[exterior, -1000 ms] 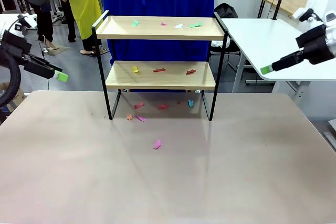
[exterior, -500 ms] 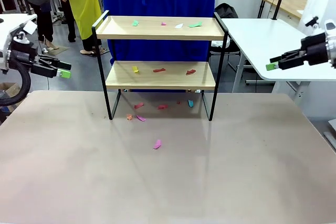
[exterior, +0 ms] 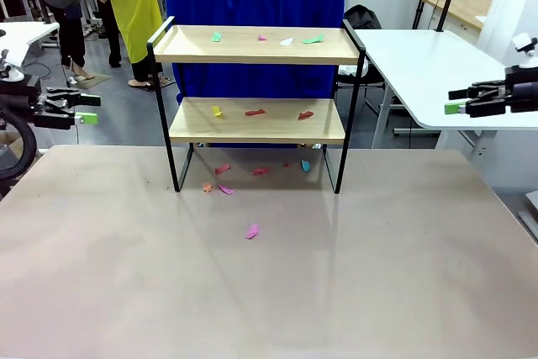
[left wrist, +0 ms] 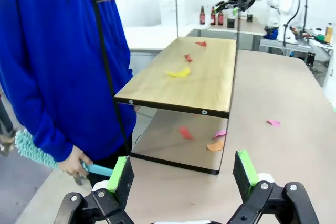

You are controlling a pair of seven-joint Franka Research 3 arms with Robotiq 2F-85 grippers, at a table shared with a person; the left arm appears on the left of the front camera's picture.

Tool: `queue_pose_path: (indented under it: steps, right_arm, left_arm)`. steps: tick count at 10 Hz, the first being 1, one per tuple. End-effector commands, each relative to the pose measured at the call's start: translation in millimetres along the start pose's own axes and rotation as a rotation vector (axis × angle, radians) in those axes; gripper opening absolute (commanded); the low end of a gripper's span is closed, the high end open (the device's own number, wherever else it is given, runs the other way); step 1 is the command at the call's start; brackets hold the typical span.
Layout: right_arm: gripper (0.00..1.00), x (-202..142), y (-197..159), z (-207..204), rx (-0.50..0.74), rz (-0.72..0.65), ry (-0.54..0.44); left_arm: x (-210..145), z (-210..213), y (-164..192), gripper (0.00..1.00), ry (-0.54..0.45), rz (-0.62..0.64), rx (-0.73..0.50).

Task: Clean the shelf.
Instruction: Pick up the Duster handed by the human.

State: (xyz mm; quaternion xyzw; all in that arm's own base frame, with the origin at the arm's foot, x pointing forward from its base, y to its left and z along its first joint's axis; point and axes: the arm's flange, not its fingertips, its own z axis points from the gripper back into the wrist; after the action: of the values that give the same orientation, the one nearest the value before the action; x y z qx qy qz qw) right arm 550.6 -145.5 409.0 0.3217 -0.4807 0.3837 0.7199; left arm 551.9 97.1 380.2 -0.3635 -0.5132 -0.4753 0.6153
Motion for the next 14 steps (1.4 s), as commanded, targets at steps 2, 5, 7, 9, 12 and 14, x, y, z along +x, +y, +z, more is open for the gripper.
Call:
queue_pose_path:
  steps: [2, 5, 7, 9, 12, 14]
  right_arm:
    - [1.0, -16.0, -3.9, 3.7, -0.023, 0.034, -0.095]
    - [1.0, -24.8, -10.1, 6.9, -0.033, 0.041, -0.136]
    - [1.0, -26.1, -12.1, 4.5, -0.04, 0.052, -0.151]
    - [1.0, -25.5, -13.1, 3.7, -0.046, 0.055, -0.154]
    - [1.0, -25.6, -11.3, 6.9, -0.037, 0.022, -0.121]
    - [1.0, -25.6, -11.3, 6.9, -0.037, 0.022, -0.121]
  left_arm:
    - [-9.1, 12.2, -8.0, 1.0, -0.04, -0.064, -0.017]
    - [-4.4, 23.8, -12.4, 1.0, -0.059, -0.104, -0.019]
    - [-2.0, 28.9, -15.0, 1.0, -0.072, -0.12, -0.014]
    - [-2.9, 31.8, -17.7, 1.0, -0.07, -0.12, -0.011]
    - [-0.5, 33.3, -19.6, 1.0, -0.112, -0.136, 0.016]
    - [-3.8, 30.1, -8.0, 1.0, -0.062, -0.101, -0.004]
